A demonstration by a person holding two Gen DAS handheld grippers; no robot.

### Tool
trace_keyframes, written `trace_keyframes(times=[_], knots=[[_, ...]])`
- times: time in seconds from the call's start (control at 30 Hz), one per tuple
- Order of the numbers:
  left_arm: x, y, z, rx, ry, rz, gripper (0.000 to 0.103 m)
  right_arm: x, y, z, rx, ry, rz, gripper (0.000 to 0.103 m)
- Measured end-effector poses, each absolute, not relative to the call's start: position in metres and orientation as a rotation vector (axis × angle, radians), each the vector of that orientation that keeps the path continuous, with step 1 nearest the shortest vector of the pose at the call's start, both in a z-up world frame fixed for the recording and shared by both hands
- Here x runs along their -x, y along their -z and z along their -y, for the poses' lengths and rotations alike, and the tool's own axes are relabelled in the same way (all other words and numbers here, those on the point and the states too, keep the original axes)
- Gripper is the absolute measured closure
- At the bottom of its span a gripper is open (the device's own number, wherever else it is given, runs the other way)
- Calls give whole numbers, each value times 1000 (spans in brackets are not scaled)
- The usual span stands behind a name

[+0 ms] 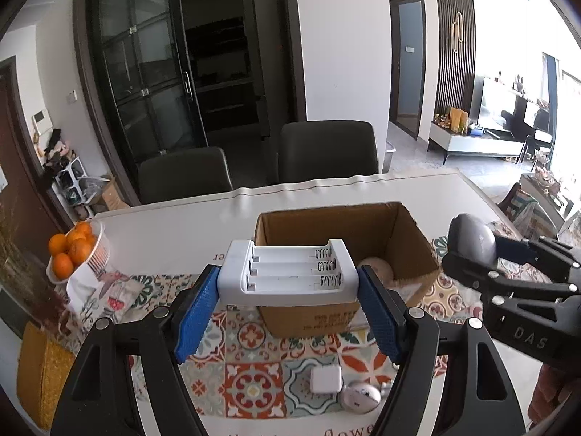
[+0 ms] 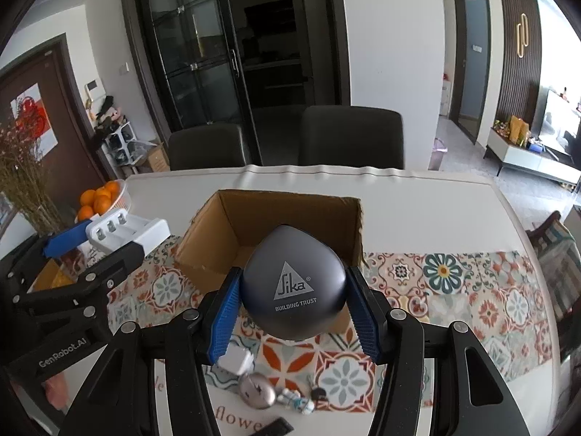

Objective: Organize rigid objects
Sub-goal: 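Carry the white battery charger and grey Sika case over the cardboard box with both tools, then open both tools to drop the battery charger and Sika case into the box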

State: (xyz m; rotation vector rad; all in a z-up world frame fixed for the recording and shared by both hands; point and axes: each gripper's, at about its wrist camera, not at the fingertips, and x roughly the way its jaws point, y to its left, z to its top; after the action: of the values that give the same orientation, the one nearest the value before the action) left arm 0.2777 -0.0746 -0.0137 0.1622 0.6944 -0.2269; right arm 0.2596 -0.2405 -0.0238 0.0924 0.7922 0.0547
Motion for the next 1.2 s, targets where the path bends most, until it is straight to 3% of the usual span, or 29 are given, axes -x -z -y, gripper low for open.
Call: trace_keyframes(times=[0.7, 0.83, 1.1, 1.17, 1.2], knots=[[-394, 32, 113, -175, 242, -965, 27, -357, 35, 266, -153, -53, -955, 47], [-400, 37, 113, -174, 229, -968, 16, -363, 39, 265, -144, -41, -968, 47], [-385, 30, 86, -178, 116, -913, 8, -368, 43, 251, -123, -70, -982, 47], [-383, 29, 78, -178, 87, -903, 6, -371, 44, 246, -119, -78, -986, 44], [-381, 27, 74, -176, 71, -896, 6, -372, 44, 243, -115, -80, -984, 37]])
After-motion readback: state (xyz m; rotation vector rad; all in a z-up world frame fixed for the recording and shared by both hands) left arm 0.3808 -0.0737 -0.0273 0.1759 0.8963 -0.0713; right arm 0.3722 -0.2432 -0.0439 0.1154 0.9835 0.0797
